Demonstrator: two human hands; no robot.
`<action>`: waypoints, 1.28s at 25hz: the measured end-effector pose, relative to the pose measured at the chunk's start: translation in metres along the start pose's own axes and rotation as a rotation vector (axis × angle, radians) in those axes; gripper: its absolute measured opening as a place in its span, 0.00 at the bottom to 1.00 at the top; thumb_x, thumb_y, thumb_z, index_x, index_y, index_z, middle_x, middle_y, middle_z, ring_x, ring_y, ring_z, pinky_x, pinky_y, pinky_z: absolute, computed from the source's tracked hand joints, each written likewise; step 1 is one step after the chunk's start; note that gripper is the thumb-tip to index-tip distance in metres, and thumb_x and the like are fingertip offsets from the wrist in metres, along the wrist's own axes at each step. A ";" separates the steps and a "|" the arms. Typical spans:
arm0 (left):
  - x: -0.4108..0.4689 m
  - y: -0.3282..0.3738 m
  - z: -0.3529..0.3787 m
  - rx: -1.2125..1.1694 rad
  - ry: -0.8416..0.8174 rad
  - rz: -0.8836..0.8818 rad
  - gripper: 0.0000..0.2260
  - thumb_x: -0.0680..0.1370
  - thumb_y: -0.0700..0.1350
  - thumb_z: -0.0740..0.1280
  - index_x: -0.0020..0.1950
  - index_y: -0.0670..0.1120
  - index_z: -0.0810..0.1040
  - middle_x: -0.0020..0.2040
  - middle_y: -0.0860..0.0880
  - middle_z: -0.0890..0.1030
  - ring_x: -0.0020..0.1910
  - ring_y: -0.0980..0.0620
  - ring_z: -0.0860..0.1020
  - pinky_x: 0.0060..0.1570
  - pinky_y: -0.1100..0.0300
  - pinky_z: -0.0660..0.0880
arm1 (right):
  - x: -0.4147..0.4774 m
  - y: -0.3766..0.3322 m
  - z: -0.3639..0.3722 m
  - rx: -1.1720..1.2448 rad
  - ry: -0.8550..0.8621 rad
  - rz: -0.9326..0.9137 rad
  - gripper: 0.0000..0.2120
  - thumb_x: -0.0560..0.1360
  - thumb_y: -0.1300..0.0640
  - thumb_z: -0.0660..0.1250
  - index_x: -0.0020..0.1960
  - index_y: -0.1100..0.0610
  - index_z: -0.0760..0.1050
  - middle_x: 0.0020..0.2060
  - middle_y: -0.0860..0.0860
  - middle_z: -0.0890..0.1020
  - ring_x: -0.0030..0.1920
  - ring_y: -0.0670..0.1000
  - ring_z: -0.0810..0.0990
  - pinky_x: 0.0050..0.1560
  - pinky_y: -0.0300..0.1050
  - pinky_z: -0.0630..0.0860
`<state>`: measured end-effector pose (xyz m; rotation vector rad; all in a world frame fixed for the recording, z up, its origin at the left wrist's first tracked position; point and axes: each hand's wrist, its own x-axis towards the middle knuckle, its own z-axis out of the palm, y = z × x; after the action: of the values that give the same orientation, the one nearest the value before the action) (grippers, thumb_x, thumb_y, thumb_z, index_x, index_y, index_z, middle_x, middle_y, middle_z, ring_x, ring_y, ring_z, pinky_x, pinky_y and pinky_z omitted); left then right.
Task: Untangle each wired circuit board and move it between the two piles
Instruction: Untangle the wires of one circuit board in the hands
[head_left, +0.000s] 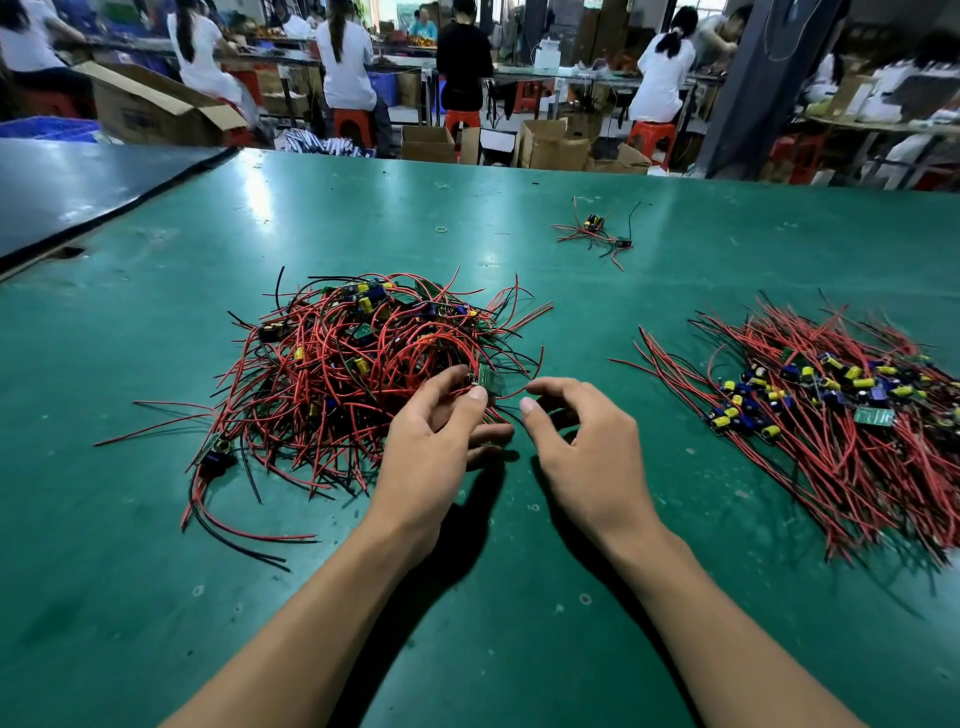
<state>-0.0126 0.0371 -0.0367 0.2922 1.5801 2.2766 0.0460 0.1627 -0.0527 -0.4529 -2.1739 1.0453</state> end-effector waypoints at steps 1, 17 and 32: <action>0.000 0.000 0.000 0.038 -0.010 -0.001 0.10 0.80 0.40 0.67 0.60 0.48 0.78 0.44 0.47 0.84 0.39 0.49 0.84 0.36 0.60 0.80 | 0.001 0.000 0.001 0.091 -0.027 0.067 0.08 0.77 0.54 0.72 0.56 0.52 0.83 0.45 0.45 0.84 0.41 0.42 0.82 0.46 0.33 0.75; -0.007 0.009 -0.001 0.048 -0.187 -0.104 0.08 0.79 0.43 0.66 0.48 0.46 0.85 0.50 0.39 0.84 0.42 0.43 0.83 0.42 0.53 0.82 | 0.014 -0.008 -0.023 0.838 -0.185 0.526 0.14 0.64 0.53 0.77 0.44 0.61 0.82 0.34 0.59 0.84 0.30 0.50 0.82 0.32 0.38 0.78; -0.006 0.005 -0.003 0.105 -0.285 -0.202 0.13 0.67 0.37 0.76 0.48 0.40 0.78 0.40 0.42 0.79 0.35 0.49 0.76 0.33 0.61 0.72 | 0.011 -0.009 -0.019 0.721 -0.314 0.479 0.17 0.63 0.41 0.78 0.36 0.54 0.82 0.28 0.52 0.76 0.25 0.47 0.71 0.27 0.38 0.68</action>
<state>-0.0094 0.0305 -0.0328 0.4412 1.5086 1.9088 0.0517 0.1736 -0.0328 -0.4915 -1.7833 2.1739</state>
